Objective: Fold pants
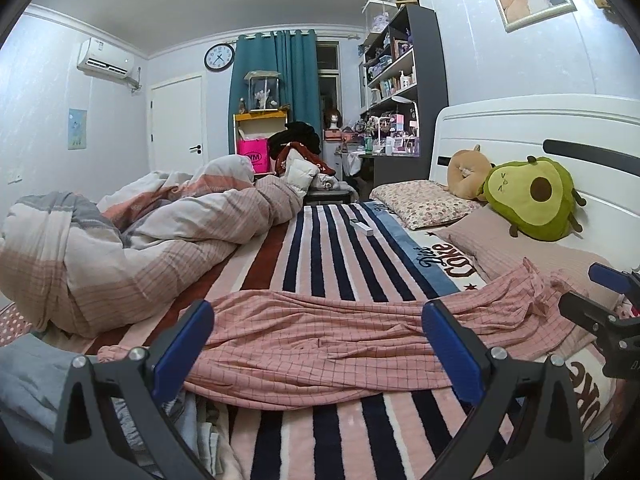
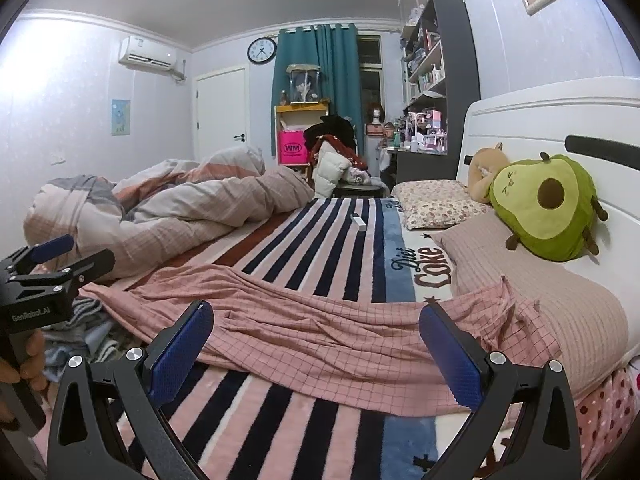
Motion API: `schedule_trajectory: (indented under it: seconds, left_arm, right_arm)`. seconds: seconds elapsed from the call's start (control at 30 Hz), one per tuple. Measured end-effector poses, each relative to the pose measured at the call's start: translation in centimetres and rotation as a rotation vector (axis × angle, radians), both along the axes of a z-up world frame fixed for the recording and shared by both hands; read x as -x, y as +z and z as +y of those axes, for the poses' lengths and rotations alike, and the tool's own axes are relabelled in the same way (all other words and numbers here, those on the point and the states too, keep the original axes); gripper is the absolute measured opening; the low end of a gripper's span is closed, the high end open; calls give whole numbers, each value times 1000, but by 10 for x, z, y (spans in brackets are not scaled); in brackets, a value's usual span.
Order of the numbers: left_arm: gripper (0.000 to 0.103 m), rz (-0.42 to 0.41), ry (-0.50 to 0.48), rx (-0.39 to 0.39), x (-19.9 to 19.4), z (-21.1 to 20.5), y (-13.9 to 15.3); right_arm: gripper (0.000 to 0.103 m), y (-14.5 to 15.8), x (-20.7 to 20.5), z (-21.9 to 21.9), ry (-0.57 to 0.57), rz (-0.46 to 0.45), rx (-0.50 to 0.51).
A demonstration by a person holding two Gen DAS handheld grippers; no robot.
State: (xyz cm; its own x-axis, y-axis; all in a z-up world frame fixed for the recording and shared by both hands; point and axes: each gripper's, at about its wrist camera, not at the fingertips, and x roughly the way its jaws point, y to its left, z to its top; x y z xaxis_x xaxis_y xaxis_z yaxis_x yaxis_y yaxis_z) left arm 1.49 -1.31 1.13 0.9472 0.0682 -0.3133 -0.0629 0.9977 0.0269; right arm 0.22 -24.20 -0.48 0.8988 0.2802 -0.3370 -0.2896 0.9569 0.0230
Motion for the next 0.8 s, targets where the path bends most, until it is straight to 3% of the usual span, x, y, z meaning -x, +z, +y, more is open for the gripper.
schedule_trajectory:
  seconds: [0.8]
  left_arm:
    - [102, 7, 9, -6, 1, 1, -3]
  right_arm:
    - [103, 3, 6, -5, -1, 0, -7]
